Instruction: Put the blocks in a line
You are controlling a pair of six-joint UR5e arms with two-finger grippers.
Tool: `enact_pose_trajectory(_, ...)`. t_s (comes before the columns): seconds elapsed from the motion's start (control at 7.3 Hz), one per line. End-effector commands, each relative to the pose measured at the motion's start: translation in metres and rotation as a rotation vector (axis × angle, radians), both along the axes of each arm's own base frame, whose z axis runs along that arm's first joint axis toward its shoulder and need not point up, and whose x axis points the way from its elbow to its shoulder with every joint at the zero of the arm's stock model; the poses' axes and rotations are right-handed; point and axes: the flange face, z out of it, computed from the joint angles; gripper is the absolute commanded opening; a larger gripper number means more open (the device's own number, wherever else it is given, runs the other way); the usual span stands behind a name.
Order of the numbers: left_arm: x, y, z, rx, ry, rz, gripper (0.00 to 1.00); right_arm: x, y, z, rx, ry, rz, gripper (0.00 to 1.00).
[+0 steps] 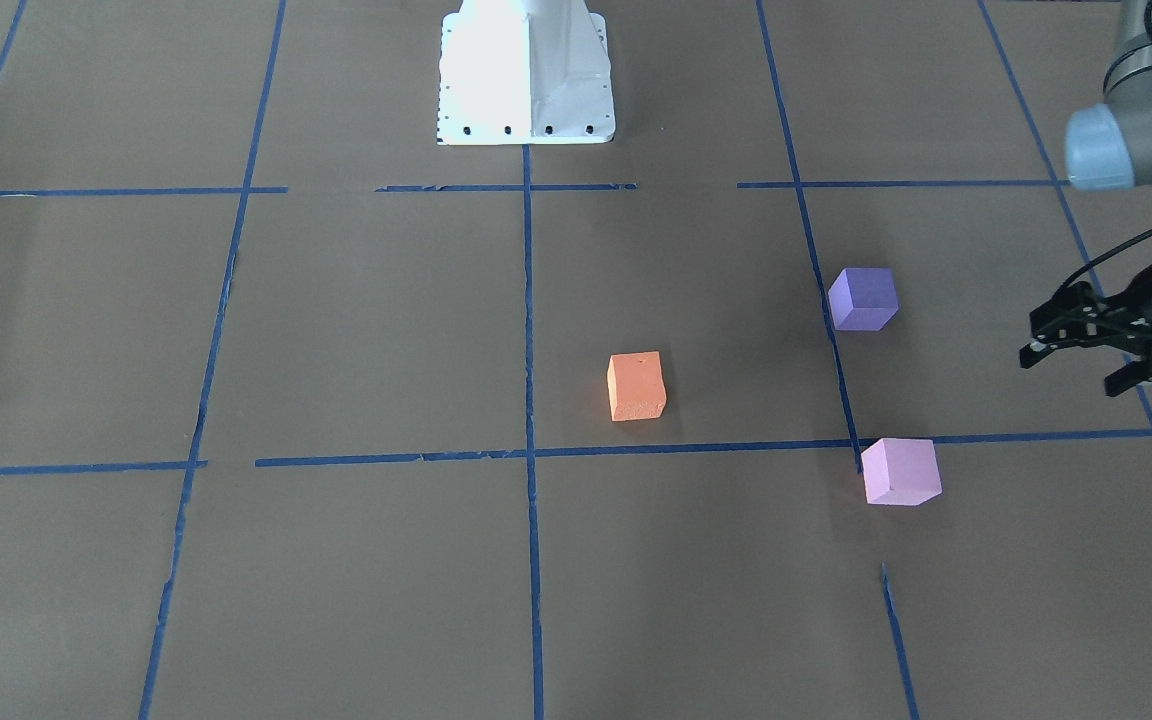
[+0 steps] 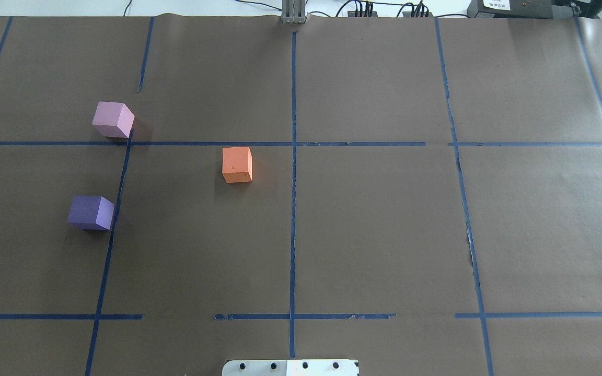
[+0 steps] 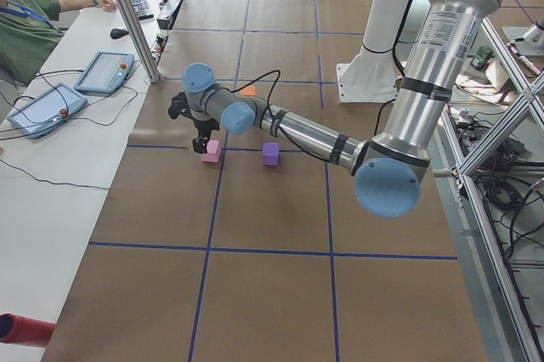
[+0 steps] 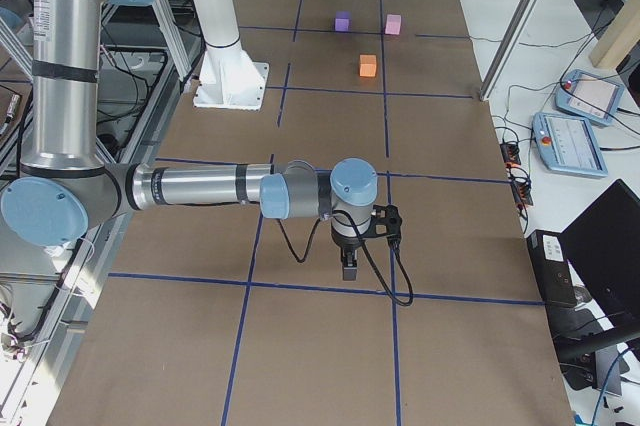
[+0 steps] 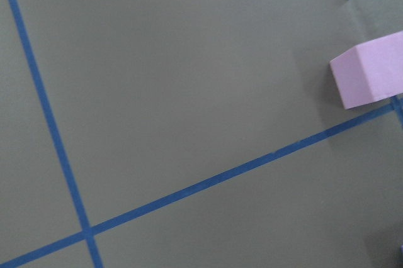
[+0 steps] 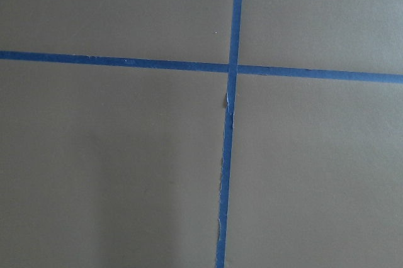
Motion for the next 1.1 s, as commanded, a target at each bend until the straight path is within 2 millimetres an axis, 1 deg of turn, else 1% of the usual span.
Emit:
enact_pose_trajectory(0.0,0.134,0.018,-0.089,-0.148,0.037,-0.076,1.0,0.0,0.0,0.0,0.0,0.0,0.0,1.0)
enact_pose_trajectory(0.14,0.172,0.024,-0.118,-0.178,0.031,-0.15,1.0,0.0,0.0,0.0,0.0,0.0,0.0,1.0)
enact_pose_trajectory(0.27,0.197,0.031,-0.137,-0.236,0.049,-0.182,1.0,0.0,0.0,0.0,0.0,0.0,0.0,1.0)
enact_pose_trajectory(0.41,0.232,0.038,-0.149,-0.252,0.035,-0.209,1.0,0.0,0.0,-0.001,0.001,-0.002,0.0,1.0)
enact_pose_trajectory(0.55,0.267,0.043,-0.153,-0.27,0.009,-0.257,1.0,0.0,0.0,0.0,0.0,0.0,0.0,1.0)
enact_pose_trajectory(0.68,0.287,0.046,-0.163,-0.287,0.007,-0.268,1.0,0.0,0.0,0.0,0.0,-0.002,0.0,1.0)
enact_pose_trajectory(0.82,0.301,0.042,-0.176,-0.291,0.0,-0.277,1.0,0.0,0.0,0.0,0.0,0.0,0.0,1.0)
enact_pose_trajectory(0.96,0.326,0.043,-0.169,-0.272,-0.039,-0.3,1.0,0.0,0.0,0.0,0.0,0.0,0.0,1.0)
